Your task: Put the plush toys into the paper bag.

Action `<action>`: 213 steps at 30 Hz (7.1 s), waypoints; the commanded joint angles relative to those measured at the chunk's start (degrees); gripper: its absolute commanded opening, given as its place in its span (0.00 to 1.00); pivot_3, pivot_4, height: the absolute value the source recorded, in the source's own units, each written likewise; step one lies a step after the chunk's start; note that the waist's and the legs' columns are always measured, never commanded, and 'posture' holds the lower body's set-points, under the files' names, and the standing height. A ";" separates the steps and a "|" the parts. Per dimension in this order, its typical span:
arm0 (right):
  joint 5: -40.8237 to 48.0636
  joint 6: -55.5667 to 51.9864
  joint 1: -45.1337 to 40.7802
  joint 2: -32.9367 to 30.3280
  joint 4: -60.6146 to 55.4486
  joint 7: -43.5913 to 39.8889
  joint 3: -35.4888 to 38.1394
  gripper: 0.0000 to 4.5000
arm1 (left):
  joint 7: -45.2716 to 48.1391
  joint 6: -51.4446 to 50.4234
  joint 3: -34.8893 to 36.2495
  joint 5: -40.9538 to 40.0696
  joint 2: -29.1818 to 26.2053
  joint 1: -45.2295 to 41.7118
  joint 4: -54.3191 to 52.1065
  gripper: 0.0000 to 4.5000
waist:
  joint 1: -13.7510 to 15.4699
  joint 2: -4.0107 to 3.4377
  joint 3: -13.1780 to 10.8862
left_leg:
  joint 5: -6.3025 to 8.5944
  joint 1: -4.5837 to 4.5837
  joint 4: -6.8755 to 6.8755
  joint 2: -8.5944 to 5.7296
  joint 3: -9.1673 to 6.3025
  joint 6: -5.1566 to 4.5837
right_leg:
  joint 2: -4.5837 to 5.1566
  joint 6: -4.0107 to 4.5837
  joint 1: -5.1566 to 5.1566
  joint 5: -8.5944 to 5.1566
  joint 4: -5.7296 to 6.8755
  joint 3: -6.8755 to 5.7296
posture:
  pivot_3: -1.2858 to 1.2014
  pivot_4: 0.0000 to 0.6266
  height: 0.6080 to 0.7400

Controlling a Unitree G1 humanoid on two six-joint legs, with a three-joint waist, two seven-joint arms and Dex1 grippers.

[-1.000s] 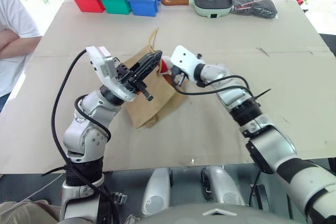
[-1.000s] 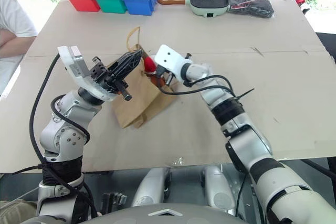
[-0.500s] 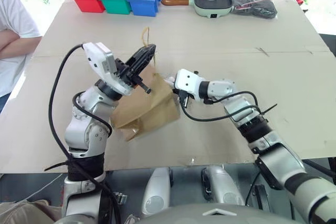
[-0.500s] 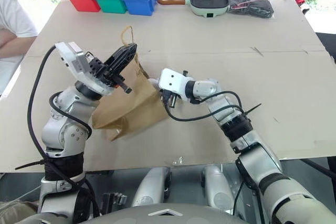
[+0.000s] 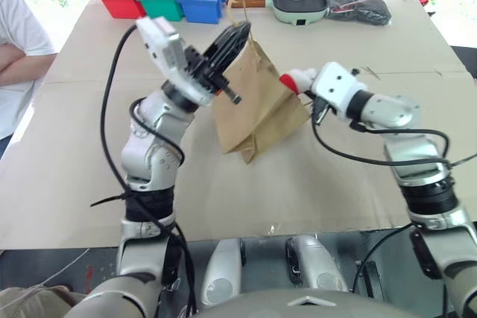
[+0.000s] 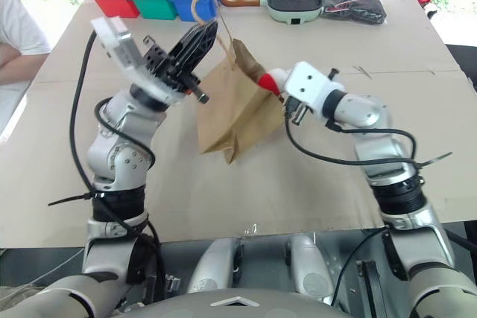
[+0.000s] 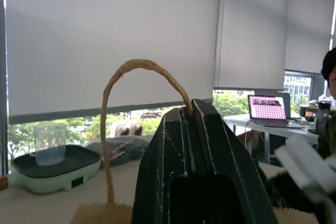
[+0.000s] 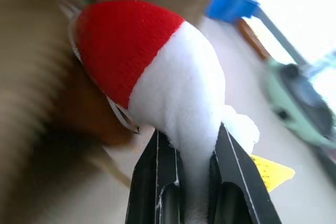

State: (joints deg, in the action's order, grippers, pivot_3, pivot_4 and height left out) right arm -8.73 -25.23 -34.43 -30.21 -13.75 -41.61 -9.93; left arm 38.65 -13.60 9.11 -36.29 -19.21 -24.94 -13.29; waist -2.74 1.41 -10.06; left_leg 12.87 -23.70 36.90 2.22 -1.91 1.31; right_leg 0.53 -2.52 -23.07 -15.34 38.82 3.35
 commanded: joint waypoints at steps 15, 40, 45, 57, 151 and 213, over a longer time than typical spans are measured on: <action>1.63 17.11 -9.97 -0.96 5.88 -10.78 -9.54 0.01 | -3.61 0.57 6.44 -3.58 -2.75 17.30 -13.75 0.00 | 0.77 0.01 -0.01 | 0.00 -0.13 0.19 -0.08 -0.04 0.00 | 0.13 -0.01 0.03 0.00 0.00 -0.13 | 0.52 0.24 1.00; 1.97 43.40 -26.20 1.59 32.71 -28.15 -15.63 0.86 | -5.97 4.52 5.82 -2.23 -0.95 22.90 -15.22 0.00 | 1.43 -0.03 -0.03 | 0.00 -0.13 0.20 -0.09 -0.06 0.00 | 0.25 0.00 0.04 0.01 0.00 -0.23 | 0.52 0.24 1.00; 5.91 34.62 -21.55 -4.43 24.02 -29.45 -10.11 0.86 | -5.90 5.63 5.70 -2.30 -0.45 23.53 -14.70 0.00 | 1.77 -0.03 -0.03 | 0.00 -0.10 0.17 -0.08 -0.05 0.00 | 0.22 0.01 0.04 0.01 0.00 -0.22 | 0.52 0.24 1.00; 29.50 -44.25 3.13 -1.09 -7.98 -6.56 24.80 0.86 | -4.98 6.22 8.31 -3.16 -1.49 22.84 -12.38 0.00 | 1.83 0.01 0.00 | 0.01 -0.09 0.21 -0.11 0.03 -0.01 | 0.21 0.00 0.07 0.01 0.00 -0.14 | 0.52 0.24 1.00; 78.10 -25.97 -8.98 6.73 -3.85 18.51 31.25 0.02 | -6.94 -2.81 16.23 -0.61 -13.21 -7.81 19.24 0.00 | 0.54 -0.11 -0.09 | 0.01 -0.34 -0.08 -0.02 0.00 -0.03 | 0.03 -0.02 -0.21 0.00 -0.15 -0.07 | 0.52 0.24 1.00; 70.45 -20.31 -11.80 11.05 3.51 5.17 12.51 0.04 | -6.78 -3.60 12.14 -0.94 -9.88 -3.83 8.65 0.00 | 0.49 -0.10 -0.08 | 0.01 -0.34 -0.01 -0.03 0.00 -0.02 | 0.05 -0.01 -0.26 0.01 0.01 -0.09 | 0.52 0.24 1.00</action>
State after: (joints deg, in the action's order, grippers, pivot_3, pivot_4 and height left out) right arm 66.45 -46.17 -46.56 -17.86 -8.10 -33.82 6.58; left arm 30.92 -18.21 22.29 -37.56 -29.56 -30.05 -0.47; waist -2.24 1.31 -10.14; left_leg 12.88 -24.04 36.88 2.19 -1.89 1.29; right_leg 0.58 -2.53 -23.33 -15.34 38.83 3.27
